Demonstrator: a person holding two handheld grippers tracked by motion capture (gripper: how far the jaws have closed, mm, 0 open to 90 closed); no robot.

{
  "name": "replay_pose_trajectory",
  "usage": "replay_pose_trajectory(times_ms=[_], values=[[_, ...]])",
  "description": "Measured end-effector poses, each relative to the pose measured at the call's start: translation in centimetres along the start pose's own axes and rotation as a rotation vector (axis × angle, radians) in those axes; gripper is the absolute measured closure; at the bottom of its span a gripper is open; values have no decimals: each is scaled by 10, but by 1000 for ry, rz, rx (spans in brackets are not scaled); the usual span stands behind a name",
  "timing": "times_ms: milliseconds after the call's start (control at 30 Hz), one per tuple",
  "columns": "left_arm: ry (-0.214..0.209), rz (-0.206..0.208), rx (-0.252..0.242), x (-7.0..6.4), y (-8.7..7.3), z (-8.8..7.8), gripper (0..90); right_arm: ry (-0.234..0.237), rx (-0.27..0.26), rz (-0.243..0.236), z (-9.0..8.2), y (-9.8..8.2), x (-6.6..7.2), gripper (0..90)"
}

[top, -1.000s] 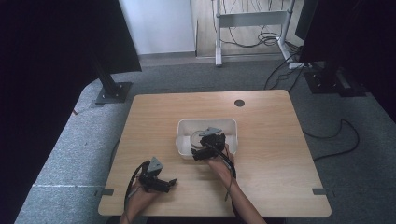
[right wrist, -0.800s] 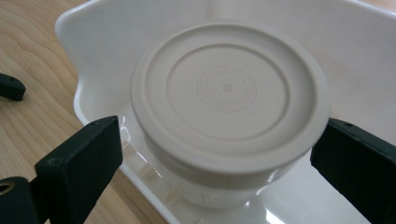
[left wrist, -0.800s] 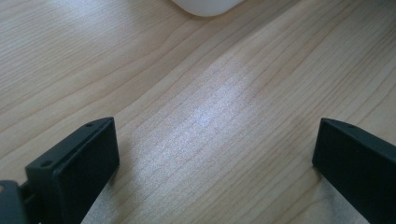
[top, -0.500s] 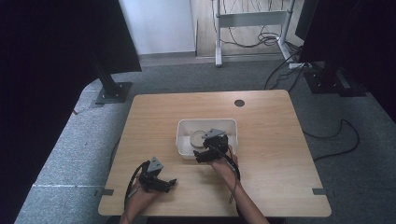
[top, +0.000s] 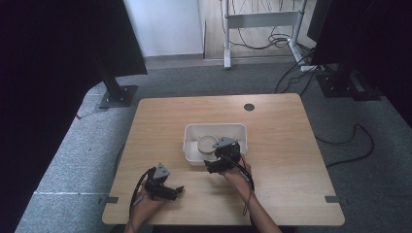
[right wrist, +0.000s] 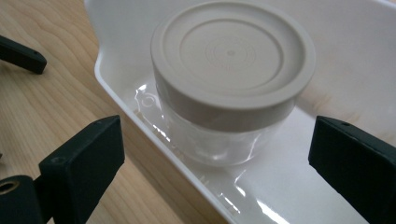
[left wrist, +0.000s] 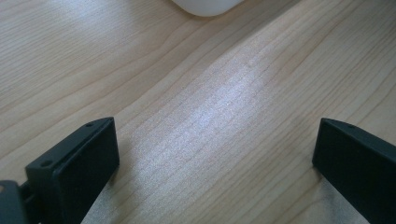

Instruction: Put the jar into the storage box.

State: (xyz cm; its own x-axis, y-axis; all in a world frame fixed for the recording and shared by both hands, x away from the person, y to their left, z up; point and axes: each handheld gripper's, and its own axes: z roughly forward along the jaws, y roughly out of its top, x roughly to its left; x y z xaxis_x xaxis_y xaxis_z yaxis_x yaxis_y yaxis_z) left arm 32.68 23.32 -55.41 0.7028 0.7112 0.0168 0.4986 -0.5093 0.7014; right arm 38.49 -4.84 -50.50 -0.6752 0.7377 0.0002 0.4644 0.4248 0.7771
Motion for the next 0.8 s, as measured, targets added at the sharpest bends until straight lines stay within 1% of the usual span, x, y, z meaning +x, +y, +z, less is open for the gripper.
replay_pose_trajectory(times_ms=[233, 633, 800], values=[[0, 0, 0, 0, 0, 0, 2, 2, -5, -1, -5, -6, -1, 33], [0, 0, 0, 0, 0, 0, 2, 28, -26, -14, -15, -17, 1, 39], [0, -1, 0, 0, 0, 0, 2, 38, -25, -23, -19, -22, 3, 39]])
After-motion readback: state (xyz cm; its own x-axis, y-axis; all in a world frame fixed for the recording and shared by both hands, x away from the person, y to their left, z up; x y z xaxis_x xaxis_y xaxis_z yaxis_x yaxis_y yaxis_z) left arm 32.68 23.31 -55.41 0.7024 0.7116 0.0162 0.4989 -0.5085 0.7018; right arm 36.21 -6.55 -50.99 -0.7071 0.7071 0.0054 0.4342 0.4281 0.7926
